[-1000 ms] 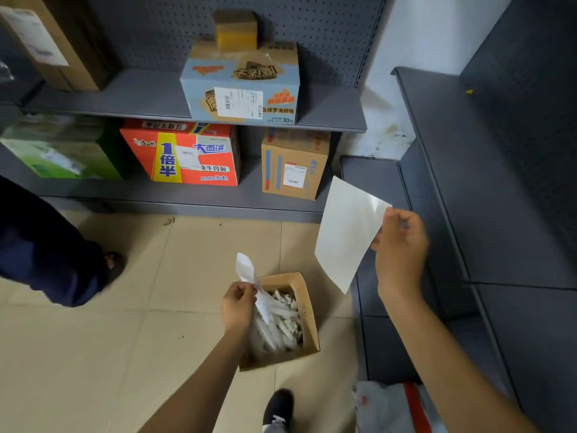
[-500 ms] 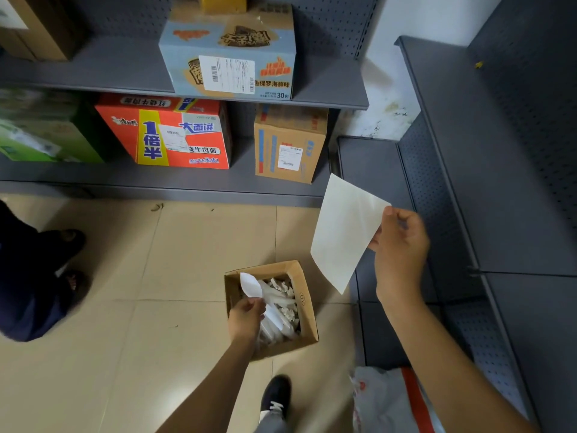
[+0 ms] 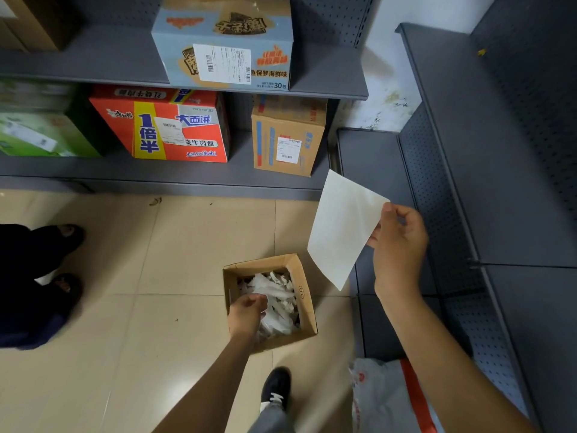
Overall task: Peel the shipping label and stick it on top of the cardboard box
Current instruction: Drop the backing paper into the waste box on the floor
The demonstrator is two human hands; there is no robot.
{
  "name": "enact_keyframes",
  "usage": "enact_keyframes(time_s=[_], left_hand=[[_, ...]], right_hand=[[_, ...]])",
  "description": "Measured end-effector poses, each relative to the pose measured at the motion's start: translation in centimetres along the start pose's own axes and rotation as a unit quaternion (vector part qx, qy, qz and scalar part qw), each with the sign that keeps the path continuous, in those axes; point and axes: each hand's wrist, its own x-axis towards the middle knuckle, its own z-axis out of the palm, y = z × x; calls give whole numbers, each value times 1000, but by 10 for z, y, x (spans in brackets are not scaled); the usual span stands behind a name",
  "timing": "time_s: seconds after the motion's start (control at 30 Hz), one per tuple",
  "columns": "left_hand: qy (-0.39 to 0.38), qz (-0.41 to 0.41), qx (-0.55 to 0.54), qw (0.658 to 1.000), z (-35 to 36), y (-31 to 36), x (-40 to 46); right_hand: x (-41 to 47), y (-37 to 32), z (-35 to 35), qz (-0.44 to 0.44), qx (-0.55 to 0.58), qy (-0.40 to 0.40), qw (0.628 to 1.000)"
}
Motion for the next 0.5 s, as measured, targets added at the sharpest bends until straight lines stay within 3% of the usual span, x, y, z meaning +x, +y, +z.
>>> enact_keyframes(time_s=[0.5], left_hand=[[-15, 66, -73, 995, 7, 50, -22]], right_hand=[[-3, -28, -14, -14, 40, 19, 999]])
